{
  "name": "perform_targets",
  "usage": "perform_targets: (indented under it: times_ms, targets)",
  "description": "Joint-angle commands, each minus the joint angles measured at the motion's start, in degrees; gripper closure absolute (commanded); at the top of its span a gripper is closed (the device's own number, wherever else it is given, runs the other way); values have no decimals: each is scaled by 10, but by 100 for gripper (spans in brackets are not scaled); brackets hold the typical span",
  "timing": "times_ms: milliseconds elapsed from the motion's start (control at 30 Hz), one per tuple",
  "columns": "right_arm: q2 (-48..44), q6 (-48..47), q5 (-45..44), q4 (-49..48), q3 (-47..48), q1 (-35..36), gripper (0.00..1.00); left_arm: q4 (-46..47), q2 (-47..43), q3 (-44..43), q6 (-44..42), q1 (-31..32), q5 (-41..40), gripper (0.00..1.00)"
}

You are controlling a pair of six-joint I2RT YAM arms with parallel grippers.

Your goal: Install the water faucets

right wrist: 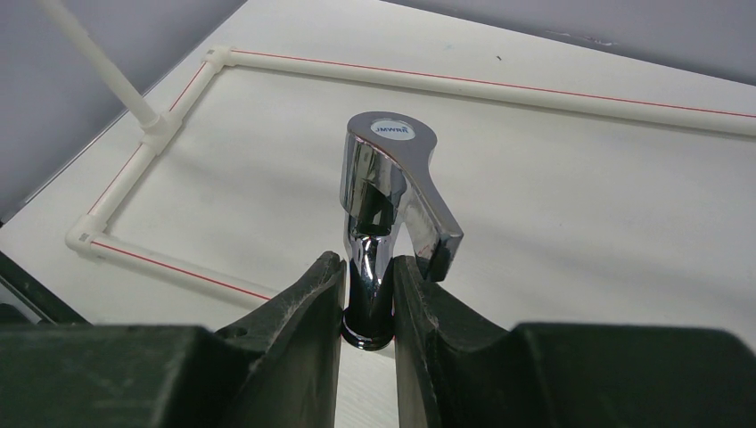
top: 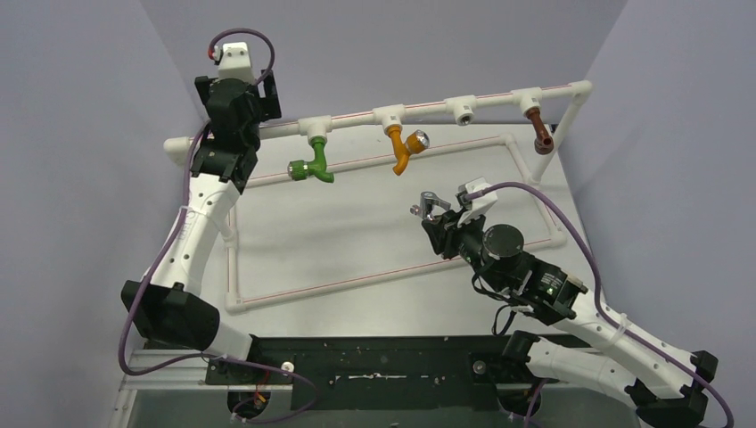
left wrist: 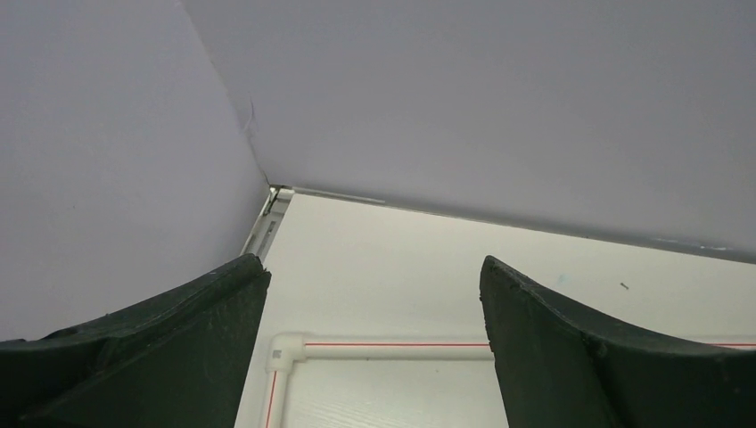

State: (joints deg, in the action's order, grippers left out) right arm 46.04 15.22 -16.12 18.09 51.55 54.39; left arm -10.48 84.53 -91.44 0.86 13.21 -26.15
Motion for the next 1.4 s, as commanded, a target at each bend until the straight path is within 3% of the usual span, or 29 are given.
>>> perform_targets:
  times_ms: [0,300,567,867,1033,1200,1367]
  targets:
    - [-17,-2,1,-39,28,-4,100,2,-9,7,4,-10,-8,15]
    - [-19,-12,-16,-39,29,-4,100,-24,-44,97,30,-14,-8,17]
    - [-8,-26,-34,-40,38,-4,100,-101,-90,139,81,-14,-6,23]
    - [-19,-122,-133,-32,45,-7,100,-80,-185,249,120,-15,-34,27]
    - [-16,-206,-186,-107,5,-18,100,-42,-204,297,118,-14,-34,26]
    - [-7,-258,-141,-176,-34,-80,100,34,-237,368,120,-14,-40,24]
    - [-13,-216,6,-213,-63,-221,100,30,-233,367,116,2,-54,24]
